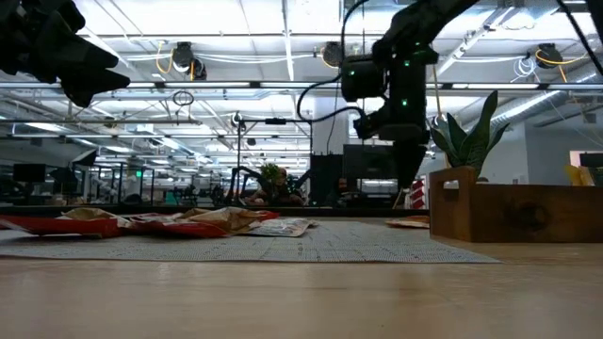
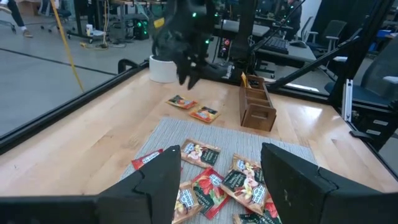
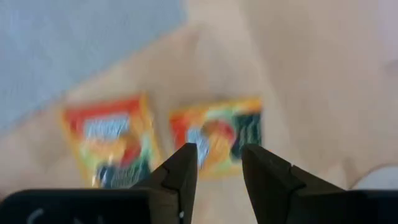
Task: Pick & Place Tea
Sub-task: Put the yellow tea bag into the right section of the wooden organizer
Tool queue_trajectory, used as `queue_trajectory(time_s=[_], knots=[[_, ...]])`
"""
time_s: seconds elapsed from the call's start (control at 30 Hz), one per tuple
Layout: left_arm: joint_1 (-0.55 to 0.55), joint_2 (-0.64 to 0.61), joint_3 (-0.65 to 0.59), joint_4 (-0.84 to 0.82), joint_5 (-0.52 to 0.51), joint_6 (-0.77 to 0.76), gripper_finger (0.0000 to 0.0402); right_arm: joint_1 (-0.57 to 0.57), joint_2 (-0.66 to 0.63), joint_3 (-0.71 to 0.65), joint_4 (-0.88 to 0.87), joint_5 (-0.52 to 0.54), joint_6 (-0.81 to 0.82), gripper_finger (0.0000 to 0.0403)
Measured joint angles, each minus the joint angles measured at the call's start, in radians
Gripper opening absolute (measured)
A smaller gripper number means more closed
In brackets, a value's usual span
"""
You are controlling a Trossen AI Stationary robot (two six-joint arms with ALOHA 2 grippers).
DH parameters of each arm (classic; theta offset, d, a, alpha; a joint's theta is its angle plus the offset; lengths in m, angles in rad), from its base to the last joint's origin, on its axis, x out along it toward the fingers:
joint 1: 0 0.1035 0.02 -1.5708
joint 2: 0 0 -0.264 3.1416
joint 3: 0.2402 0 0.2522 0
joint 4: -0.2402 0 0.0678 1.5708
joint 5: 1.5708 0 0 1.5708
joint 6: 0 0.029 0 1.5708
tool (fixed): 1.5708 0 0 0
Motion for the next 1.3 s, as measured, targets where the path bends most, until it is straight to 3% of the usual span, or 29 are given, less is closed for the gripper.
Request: queue_trajectory(time_s=[0.1,0.4,0.67,0.83,1.07,1.2,1.3], knots=[[0.000,0.000,0.000,0.000,0.000,0.000,0.0223,-0.015,-0.040,-0.066,0.112,-0.025,0.040,0.0125],[0.000,0.000,0.000,0.000,0.000,0.000,0.0223,-0.022,-0.050,-0.194,0.149,-0.083,-0.001,0.0201],[0.000,0.000,0.000,0.000,0.000,0.000,0.0223,-0.024,-0.054,-0.330,0.372,-0.080,-0.031,0.0213],[0.000,0.000,0.000,0.000,0.000,0.000,0.0223,-0.031,-0.056,-0.370,0.392,-0.078,-0.035,0.0164],[0.000,0.000,0.000,0.000,0.000,0.000,0.0223,-0.022,-0.054,-0.387,0.400,-0.069,-0.059,0.0020],[0.000,0.000,0.000,0.000,0.000,0.000,0.0223,0.020,-0.096,-0.381,0.376,0.039,-0.097,0.0013],[0.000,0.000,0.000,0.000,0.000,0.000,0.0223,0.072,-0.175,-0.354,0.243,0.116,-0.105,0.0008]])
